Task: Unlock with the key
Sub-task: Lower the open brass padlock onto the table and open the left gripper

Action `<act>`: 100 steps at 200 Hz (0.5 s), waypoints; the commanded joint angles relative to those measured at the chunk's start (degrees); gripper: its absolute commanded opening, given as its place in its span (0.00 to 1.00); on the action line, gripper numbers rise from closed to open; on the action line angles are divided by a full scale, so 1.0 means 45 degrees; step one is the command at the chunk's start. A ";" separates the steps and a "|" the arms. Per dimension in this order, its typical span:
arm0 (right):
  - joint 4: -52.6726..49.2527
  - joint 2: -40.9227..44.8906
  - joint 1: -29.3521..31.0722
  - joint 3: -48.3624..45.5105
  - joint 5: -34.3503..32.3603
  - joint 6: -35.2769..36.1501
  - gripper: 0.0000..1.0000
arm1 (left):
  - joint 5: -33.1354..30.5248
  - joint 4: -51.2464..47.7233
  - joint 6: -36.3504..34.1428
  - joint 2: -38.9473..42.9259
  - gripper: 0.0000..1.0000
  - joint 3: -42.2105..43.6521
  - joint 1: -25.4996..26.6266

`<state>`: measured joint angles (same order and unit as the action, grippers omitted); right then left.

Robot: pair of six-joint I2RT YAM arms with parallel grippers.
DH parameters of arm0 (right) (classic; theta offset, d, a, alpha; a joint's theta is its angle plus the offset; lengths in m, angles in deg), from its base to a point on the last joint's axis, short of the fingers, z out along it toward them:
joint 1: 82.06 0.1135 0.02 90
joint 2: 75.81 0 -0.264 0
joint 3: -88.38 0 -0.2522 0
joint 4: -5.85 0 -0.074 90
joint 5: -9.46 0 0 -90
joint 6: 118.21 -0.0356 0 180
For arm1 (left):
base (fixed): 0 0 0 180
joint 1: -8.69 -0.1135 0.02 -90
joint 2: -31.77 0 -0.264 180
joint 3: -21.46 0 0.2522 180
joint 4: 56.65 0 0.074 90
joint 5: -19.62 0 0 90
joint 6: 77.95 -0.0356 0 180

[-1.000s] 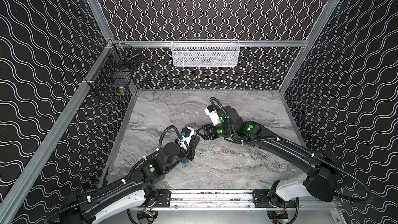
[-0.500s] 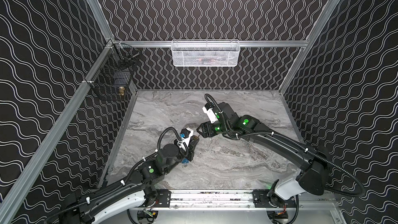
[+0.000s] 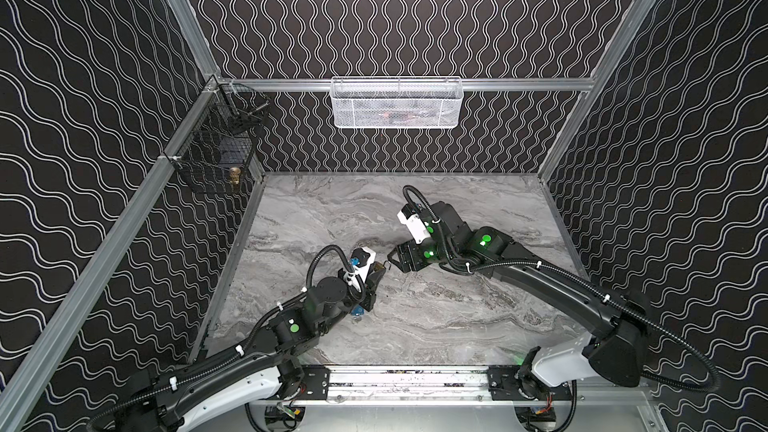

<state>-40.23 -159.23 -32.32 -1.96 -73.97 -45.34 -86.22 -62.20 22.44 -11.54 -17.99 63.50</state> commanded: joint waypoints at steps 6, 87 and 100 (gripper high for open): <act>0.0367 0.0320 -0.0228 -0.0268 0.0132 -0.0099 0.78 | -0.0171 0.0704 -0.0137 -0.0145 0.00 -0.0199 -0.0011; 0.1984 0.2200 -0.1292 -0.2874 0.0045 -0.1421 0.78 | -0.0823 -0.0552 0.1379 -0.1017 0.00 -0.0841 -0.0011; 0.2214 0.2641 -0.1399 -0.3346 -0.0104 -0.1622 0.78 | -0.1142 -0.1273 0.2114 -0.1417 0.00 -0.1211 -0.0011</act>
<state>-34.52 -150.13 -38.01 -14.33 -73.52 -50.01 -88.69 -64.11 25.85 -15.76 -21.12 63.50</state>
